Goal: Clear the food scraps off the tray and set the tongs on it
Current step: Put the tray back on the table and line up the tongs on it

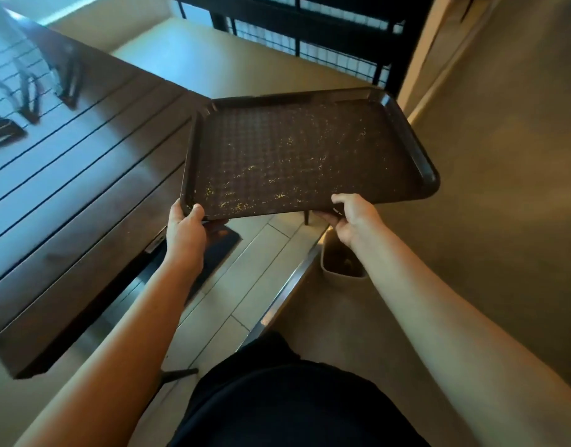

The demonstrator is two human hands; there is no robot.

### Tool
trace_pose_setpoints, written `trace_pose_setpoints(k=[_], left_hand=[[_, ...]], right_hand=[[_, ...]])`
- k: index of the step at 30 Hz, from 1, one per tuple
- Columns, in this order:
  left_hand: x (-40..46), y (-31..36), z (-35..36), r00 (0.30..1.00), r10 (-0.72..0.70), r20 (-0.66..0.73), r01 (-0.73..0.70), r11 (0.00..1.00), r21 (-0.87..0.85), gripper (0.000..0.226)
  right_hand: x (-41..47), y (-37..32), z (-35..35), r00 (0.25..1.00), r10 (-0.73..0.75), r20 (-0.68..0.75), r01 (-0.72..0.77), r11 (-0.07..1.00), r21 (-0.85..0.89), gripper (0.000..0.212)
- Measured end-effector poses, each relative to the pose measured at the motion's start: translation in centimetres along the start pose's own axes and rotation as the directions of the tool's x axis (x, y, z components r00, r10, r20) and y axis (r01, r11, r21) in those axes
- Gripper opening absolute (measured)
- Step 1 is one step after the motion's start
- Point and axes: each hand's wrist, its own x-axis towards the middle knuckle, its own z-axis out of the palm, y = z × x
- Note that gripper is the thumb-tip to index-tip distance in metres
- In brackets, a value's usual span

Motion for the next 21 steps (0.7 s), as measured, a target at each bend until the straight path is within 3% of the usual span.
trace_pose_setpoints(k=[8, 16, 21], left_hand=[[2.4, -0.3, -12.0, 0.975, -0.070, -0.211, 0.050, 0.994, -0.099, 0.043], [5.1, -1.6, -20.9, 0.907, -0.152, -0.393, 0.087, 0.980, -0.179, 0.040], [7.8, -0.3, -23.6, 0.862, -0.163, -0.480, 0.080, 0.979, -0.189, 0.034]], right_hand=[[0.7, 6.2, 10.9, 0.979, 0.131, 0.154, -0.082, 0.953, -0.293, 0.022], [2.2, 13.1, 19.6, 0.949, 0.275, 0.155, -0.172, 0.863, -0.475, 0.013], [3.3, 14.4, 23.6, 0.929, 0.322, 0.183, -0.167, 0.805, -0.570, 0.037]])
